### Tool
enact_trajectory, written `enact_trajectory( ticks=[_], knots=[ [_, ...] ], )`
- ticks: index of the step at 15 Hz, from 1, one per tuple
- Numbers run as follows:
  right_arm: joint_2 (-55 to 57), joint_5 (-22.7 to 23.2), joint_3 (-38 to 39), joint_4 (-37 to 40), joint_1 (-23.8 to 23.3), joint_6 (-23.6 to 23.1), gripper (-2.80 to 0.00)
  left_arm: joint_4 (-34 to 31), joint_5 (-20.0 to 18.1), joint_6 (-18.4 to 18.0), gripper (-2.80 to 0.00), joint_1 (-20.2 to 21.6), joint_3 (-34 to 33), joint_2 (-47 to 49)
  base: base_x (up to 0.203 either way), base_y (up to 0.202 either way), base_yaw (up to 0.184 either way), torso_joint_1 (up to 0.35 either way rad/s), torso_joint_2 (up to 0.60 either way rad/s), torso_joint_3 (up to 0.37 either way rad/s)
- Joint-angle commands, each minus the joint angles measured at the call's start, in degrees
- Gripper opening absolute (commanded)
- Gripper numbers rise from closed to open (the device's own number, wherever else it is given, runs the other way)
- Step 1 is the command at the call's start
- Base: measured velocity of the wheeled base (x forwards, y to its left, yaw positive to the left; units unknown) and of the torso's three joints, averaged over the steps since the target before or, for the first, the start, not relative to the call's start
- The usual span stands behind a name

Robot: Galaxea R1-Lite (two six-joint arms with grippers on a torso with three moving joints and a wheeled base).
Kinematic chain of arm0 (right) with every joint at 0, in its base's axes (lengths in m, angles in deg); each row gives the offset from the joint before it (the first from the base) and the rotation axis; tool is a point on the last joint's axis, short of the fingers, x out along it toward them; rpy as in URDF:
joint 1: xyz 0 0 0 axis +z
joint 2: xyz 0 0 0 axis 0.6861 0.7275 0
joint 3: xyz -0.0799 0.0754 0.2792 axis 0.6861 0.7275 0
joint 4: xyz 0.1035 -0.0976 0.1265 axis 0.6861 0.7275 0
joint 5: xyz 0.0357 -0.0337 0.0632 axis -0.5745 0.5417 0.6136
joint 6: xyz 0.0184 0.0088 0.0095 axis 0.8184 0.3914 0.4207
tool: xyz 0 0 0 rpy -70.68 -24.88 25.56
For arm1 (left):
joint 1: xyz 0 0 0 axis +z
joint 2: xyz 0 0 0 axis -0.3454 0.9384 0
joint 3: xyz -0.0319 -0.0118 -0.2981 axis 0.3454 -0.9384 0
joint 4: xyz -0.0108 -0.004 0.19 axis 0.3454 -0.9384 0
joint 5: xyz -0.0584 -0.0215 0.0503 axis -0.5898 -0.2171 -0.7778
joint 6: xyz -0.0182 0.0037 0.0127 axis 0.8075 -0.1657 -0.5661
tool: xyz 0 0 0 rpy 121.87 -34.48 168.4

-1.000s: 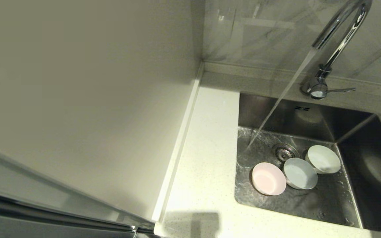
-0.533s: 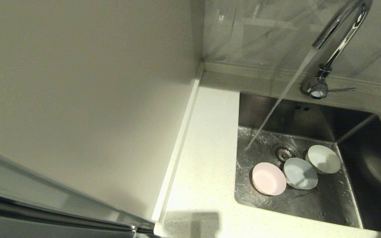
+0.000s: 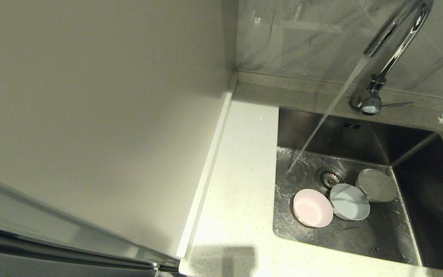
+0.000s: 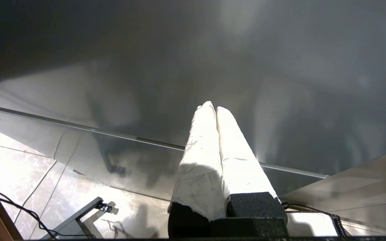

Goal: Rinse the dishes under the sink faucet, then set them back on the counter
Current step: Turn off the faucet

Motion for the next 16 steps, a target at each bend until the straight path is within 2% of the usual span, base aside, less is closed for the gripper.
enact_trajectory(
  ticks=[1,3,11,16],
  knots=[
    [4.6,-0.6,-0.1,-5.3,2.0,0.0,-2.8,0.0,0.0,0.0,-2.8,0.0,0.0,-0.2,0.0,0.0,0.0,0.0,0.0,0.0],
    [6.4,-0.9,-0.2,-7.8,3.0,-0.2,-2.8,0.0,0.0,0.0,-2.8,0.0,0.0,-0.2,0.0,0.0,0.0,0.0,0.0,0.0],
    [11.6,-2.0,-3.7,-8.1,4.1,-1.8,-2.8,0.0,0.1,0.0,-2.8,0.0,0.0,-0.2,0.0,0.0,0.0,0.0,0.0,0.0],
    [17.2,-6.8,-4.5,-17.7,5.8,-2.9,-2.8,0.0,0.0,0.0,-2.8,0.0,0.0,-0.2,0.0,0.0,0.0,0.0,0.0,0.0]
  ],
)
